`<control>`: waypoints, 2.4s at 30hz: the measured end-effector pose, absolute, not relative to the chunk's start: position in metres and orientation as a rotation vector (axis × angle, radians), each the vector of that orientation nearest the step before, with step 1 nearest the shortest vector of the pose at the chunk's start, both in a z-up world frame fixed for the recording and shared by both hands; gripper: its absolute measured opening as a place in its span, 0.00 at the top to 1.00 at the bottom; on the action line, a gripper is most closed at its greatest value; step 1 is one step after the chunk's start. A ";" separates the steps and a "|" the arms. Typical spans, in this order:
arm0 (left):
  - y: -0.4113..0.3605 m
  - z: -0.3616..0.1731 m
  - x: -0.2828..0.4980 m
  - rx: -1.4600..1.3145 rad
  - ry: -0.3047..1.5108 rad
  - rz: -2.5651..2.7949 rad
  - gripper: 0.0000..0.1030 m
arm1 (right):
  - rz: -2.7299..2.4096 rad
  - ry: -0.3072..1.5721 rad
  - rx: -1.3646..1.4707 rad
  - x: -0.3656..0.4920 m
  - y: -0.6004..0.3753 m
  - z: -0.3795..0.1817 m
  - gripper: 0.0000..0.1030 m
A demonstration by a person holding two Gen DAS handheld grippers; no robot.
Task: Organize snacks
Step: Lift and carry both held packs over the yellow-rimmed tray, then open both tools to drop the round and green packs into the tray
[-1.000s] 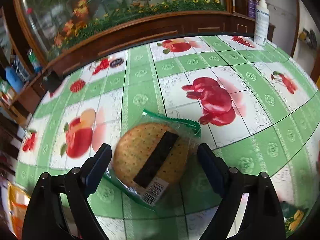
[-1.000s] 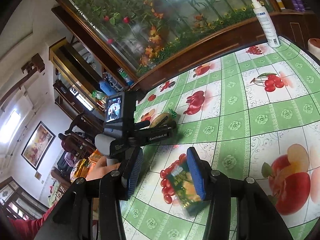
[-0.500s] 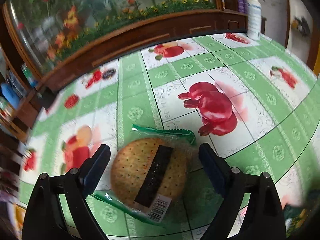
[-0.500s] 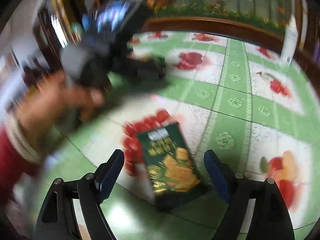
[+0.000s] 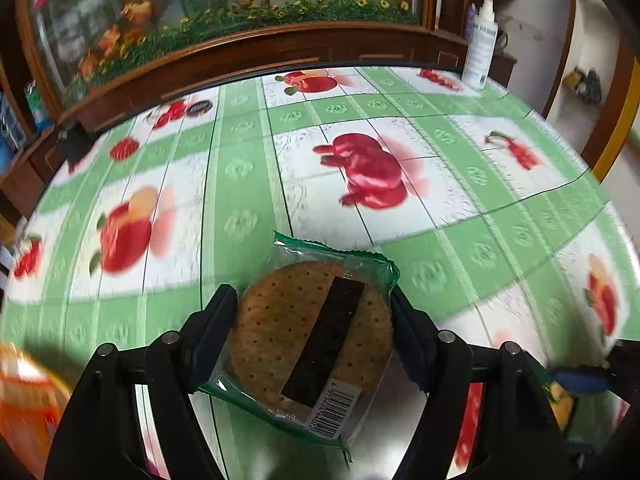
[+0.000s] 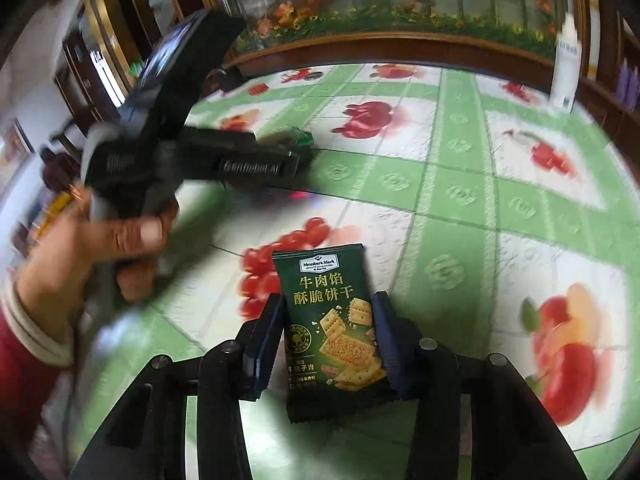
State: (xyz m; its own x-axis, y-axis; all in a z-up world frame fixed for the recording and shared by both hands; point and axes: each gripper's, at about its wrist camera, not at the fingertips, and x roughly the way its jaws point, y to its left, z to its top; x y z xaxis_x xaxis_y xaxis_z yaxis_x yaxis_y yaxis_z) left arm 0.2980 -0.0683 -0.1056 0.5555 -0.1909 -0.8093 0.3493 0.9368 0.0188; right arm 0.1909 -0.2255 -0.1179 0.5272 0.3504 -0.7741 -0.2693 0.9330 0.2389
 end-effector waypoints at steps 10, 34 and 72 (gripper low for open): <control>-0.017 -0.085 0.222 0.020 0.885 -0.264 0.29 | 0.462 0.919 0.290 0.172 -0.238 -0.109 0.55; 0.094 -0.027 0.071 0.000 0.676 0.047 0.29 | 0.745 0.835 0.390 0.129 -0.147 -0.074 0.56; 0.181 -0.035 0.099 -0.140 0.671 0.185 0.29 | 0.884 0.879 0.244 0.225 0.054 -0.057 0.55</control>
